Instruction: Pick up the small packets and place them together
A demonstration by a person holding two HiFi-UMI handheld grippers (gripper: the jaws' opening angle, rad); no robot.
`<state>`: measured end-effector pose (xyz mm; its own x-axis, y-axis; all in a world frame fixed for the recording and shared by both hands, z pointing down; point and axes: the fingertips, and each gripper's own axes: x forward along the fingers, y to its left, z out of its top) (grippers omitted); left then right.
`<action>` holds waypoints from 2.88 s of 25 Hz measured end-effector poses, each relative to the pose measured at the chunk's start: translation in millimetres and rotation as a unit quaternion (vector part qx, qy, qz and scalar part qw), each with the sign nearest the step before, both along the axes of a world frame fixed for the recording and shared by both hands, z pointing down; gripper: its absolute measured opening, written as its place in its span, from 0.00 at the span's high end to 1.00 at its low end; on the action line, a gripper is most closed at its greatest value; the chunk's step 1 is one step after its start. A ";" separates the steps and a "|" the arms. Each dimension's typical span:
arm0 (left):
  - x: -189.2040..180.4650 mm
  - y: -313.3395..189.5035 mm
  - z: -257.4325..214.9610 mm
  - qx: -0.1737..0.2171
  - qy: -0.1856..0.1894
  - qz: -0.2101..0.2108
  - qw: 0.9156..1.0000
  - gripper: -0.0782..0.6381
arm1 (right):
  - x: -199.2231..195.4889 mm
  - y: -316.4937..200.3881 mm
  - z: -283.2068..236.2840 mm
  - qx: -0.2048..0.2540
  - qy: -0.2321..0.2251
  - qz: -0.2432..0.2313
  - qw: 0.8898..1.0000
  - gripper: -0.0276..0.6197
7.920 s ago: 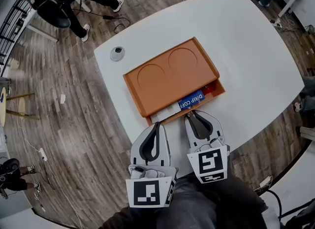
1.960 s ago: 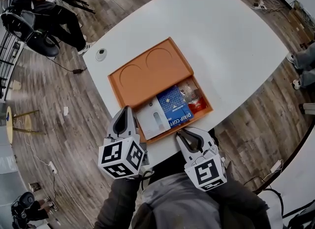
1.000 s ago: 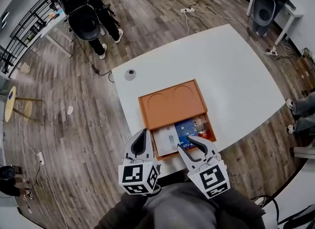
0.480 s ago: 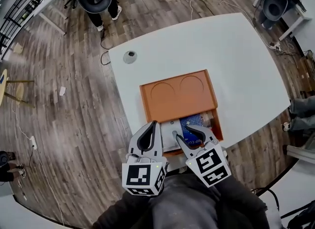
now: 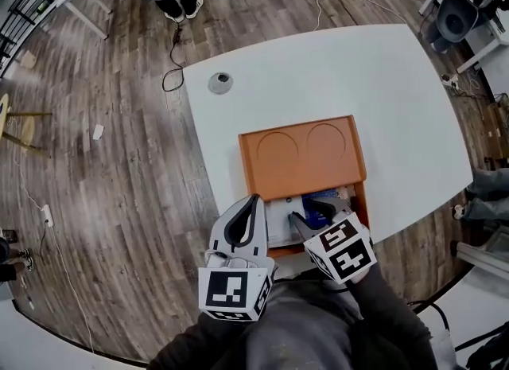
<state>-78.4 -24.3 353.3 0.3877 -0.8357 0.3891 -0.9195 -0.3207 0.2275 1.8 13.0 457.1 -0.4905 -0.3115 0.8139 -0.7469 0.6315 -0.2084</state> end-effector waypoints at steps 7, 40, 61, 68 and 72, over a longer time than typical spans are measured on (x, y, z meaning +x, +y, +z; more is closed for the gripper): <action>-13.8 0.4 7.6 -0.007 0.000 -0.015 1.000 0.90 | -7.2 8.0 20.8 -0.022 0.055 -0.057 0.997 0.75; -11.6 17.5 -12.4 0.018 -0.002 -0.018 1.000 0.90 | -17.3 37.5 -69.8 0.095 -0.039 -0.068 0.992 0.95; -3.0 6.2 9.4 -0.011 -0.011 -0.013 1.000 0.90 | 0.8 7.8 -16.2 0.033 -0.023 -0.031 0.999 0.83; -2.4 -3.5 18.1 -0.021 -0.006 -0.018 1.000 0.90 | 2.5 7.0 6.2 -0.009 -0.004 -0.041 0.999 0.78; -8.8 -4.5 22.0 -0.028 -0.004 -0.022 0.999 0.90 | -1.6 8.3 16.1 -0.023 0.016 -0.052 0.998 0.78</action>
<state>-87.2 -28.8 375.3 0.3474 -0.8289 0.4384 -0.9343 -0.2665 0.2367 0.3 21.3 473.1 -0.4919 -0.2219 0.8419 -0.6843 0.6964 -0.2162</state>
